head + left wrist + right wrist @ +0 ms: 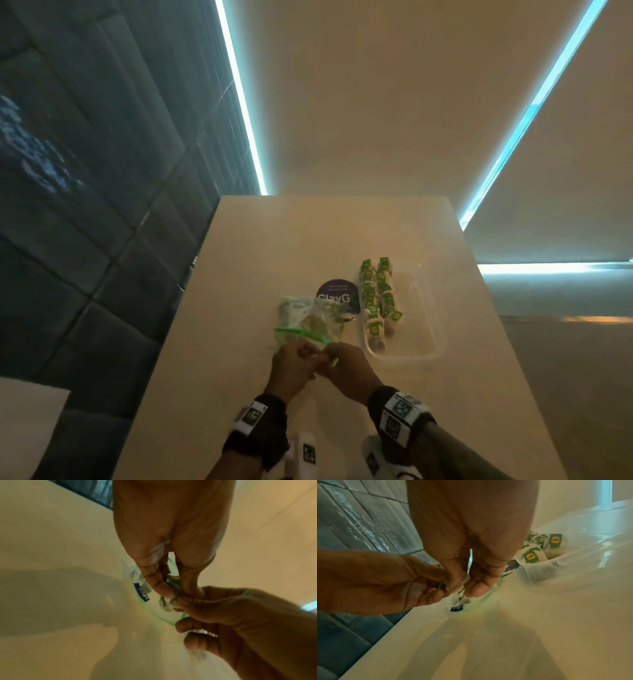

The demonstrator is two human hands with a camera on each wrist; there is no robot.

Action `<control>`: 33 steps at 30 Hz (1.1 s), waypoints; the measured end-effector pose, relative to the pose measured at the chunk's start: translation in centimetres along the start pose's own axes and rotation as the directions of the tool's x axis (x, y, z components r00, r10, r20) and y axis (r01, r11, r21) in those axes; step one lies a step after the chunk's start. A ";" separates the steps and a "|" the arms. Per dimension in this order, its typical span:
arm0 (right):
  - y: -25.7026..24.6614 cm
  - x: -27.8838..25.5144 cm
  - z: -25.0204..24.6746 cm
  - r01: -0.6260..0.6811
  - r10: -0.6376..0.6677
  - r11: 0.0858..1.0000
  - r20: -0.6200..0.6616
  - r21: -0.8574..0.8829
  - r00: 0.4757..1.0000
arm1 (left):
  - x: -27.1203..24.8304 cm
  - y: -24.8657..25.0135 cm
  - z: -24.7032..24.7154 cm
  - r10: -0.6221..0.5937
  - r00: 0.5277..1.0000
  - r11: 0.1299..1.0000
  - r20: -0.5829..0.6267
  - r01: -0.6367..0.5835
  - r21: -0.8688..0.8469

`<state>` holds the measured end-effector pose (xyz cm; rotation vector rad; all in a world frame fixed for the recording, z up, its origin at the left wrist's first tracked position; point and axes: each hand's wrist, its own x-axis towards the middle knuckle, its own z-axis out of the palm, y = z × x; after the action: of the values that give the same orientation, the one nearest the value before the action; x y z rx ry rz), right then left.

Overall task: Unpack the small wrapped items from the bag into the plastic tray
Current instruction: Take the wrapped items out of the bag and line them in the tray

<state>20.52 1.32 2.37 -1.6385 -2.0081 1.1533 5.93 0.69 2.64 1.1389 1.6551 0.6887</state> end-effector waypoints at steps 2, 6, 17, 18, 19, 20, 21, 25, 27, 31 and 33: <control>-0.3 -0.3 -0.7 -0.036 0.038 0.996 -0.024 0.079 0.999 | -0.2 0.2 -0.5 -0.018 1.000 0.991 0.021 0.021 -0.131; -1.1 -0.9 -1.9 -0.165 0.143 0.875 0.083 0.455 0.986 | -0.6 0.4 -1.3 -0.055 0.994 0.947 0.091 0.081 -0.312; -0.3 -1.0 -2.5 -0.256 0.160 0.746 0.207 0.616 0.965 | -1.4 0.8 -1.2 -0.016 1.000 0.964 -0.009 0.013 -0.267; -0.3 -1.0 -2.4 -0.252 0.169 0.736 0.190 0.628 0.967 | -1.5 1.0 -1.1 0.000 1.000 0.968 -0.004 -0.001 -0.252; -0.3 -1.0 -2.3 -0.247 0.180 0.738 0.169 0.628 0.969 | -1.7 1.2 -1.2 0.014 1.000 0.970 0.007 -0.012 -0.243; -0.2 -0.9 -2.1 -0.244 0.191 0.747 0.152 0.619 0.970 | -1.8 1.3 -1.2 0.016 1.000 0.969 0.024 -0.010 -0.247; -0.2 -0.9 -2.0 -0.244 0.198 0.756 0.143 0.608 0.970 | -1.9 1.3 -1.3 0.010 0.999 0.967 0.041 0.000 -0.256; 0.3 -1.1 -1.8 -0.255 0.212 0.745 0.143 0.616 0.967 | -1.3 0.0 -1.3 0.010 0.996 1.000 -0.087 -0.012 -0.023; 0.6 -1.1 -1.9 -0.267 0.229 0.738 0.142 0.620 0.963 | -0.7 -0.7 -1.3 0.103 0.983 0.969 -0.153 -0.064 0.238; 0.9 -1.1 -2.1 -0.276 0.244 0.734 0.138 0.621 0.960 | 0.6 -1.4 -0.5 0.247 0.969 0.830 -0.025 -0.198 0.522; 1.1 -1.2 -2.4 -0.273 0.242 0.739 0.135 0.616 0.961 | 1.0 -1.4 0.0 0.215 0.977 0.768 -0.003 -0.167 0.619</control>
<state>23.23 1.21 3.35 -1.5409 -1.1989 1.7395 5.33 1.06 1.00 1.7879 1.9096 0.3031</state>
